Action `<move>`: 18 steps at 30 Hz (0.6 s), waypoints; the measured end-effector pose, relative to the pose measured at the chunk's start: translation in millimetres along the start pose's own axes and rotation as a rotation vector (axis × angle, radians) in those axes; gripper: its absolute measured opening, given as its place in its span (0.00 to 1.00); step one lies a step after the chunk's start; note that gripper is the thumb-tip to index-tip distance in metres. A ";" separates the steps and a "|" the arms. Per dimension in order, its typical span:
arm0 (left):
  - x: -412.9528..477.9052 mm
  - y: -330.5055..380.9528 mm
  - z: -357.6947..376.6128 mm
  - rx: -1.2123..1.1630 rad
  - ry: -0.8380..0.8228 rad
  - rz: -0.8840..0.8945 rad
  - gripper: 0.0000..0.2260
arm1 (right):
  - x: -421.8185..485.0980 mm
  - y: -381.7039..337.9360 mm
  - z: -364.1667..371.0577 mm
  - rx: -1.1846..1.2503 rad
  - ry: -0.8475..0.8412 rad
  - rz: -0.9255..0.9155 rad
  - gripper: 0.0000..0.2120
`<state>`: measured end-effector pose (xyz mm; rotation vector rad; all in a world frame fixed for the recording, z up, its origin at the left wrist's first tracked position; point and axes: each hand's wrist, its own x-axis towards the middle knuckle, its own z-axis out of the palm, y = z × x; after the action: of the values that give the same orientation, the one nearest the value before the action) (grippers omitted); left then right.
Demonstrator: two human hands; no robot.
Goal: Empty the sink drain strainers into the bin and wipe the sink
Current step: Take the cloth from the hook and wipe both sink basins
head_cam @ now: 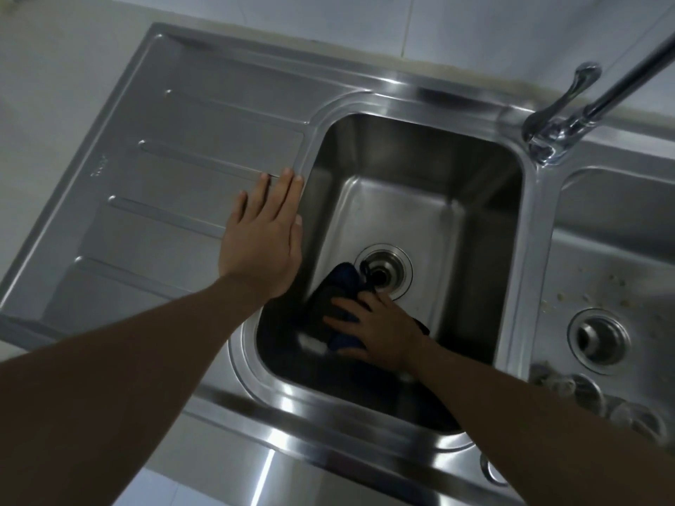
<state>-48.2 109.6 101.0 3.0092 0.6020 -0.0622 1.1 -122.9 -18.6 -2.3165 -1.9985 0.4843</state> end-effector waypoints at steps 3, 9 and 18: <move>0.0 -1.5 0.6 0.010 -0.005 0.003 0.25 | 8.1 5.3 -0.9 0.004 0.106 0.247 0.25; 0.9 -3.7 3.0 -0.037 0.000 0.018 0.25 | 32.3 -1.2 2.3 0.153 0.126 0.682 0.27; 2.5 -6.4 8.3 -0.014 -0.002 0.022 0.26 | 72.9 70.3 -20.9 0.060 0.060 0.787 0.29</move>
<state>-48.6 115.8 92.1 3.0016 0.5673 -0.0599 82.5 -60.3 -30.2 -2.9544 -0.9518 0.4701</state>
